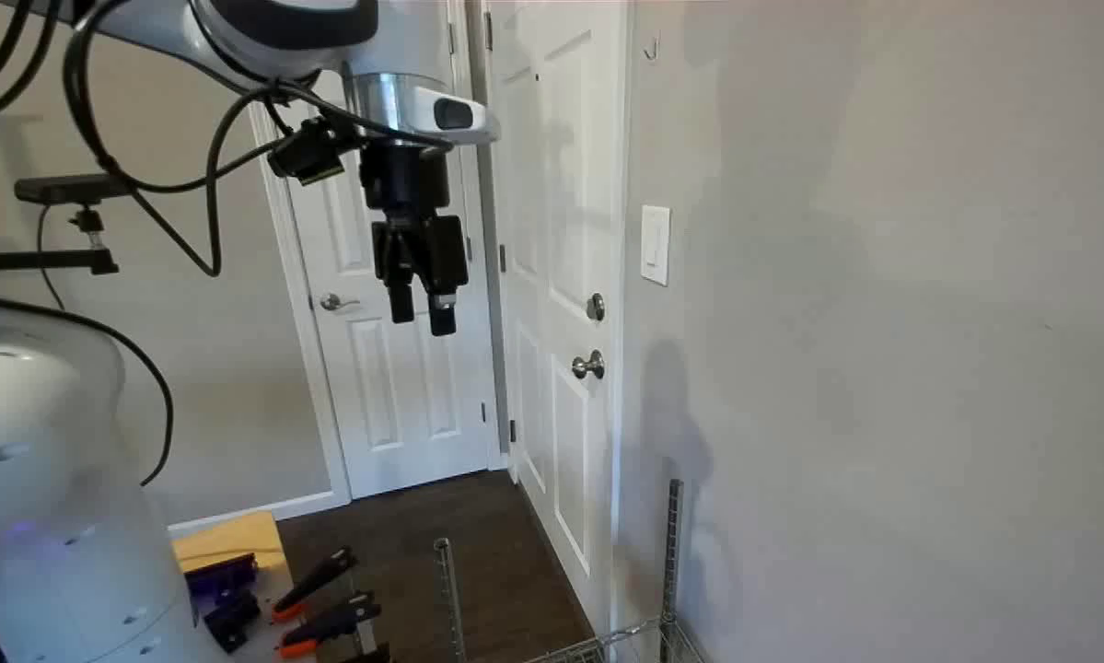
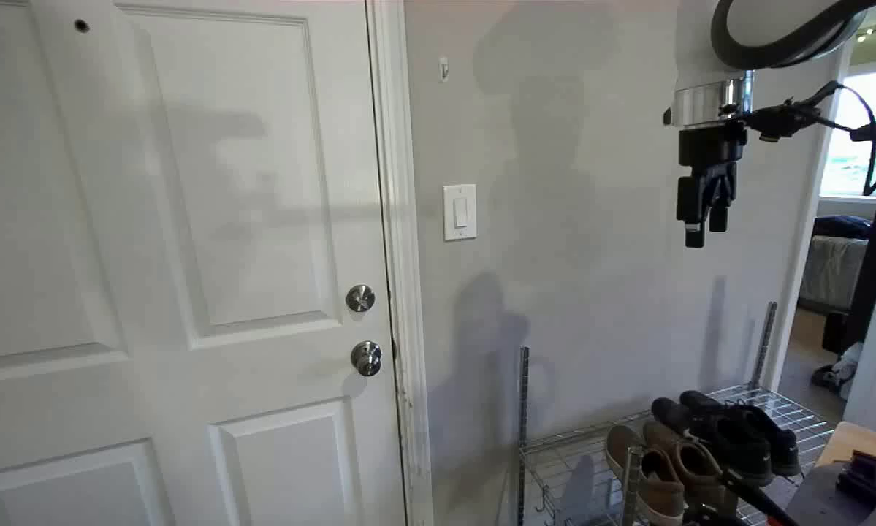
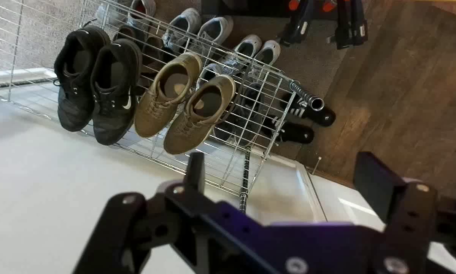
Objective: Turn off the light
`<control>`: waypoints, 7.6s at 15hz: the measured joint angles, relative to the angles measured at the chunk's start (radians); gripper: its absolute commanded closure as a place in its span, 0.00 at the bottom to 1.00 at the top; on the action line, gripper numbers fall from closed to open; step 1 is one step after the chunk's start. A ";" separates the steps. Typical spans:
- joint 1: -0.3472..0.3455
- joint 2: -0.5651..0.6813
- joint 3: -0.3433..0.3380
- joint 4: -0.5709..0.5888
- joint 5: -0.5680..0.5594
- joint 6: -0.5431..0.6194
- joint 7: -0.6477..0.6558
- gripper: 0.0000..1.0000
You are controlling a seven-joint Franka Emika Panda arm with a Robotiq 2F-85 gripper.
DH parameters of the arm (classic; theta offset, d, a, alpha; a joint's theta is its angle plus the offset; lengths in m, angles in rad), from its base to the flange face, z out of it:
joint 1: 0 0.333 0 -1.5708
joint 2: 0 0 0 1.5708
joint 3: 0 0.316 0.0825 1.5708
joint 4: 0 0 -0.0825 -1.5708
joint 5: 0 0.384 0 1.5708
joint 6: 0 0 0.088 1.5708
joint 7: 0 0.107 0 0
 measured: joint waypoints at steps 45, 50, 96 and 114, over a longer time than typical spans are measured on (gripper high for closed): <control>0.108 0.759 0.079 0.317 0.053 0.977 0.016 0.00; 0.118 0.774 0.100 0.320 0.053 1.069 0.017 0.00; 0.323 1.028 -0.184 0.611 -0.752 1.373 0.965 0.00; 0.333 0.978 -0.225 0.535 -0.752 1.372 1.050 0.00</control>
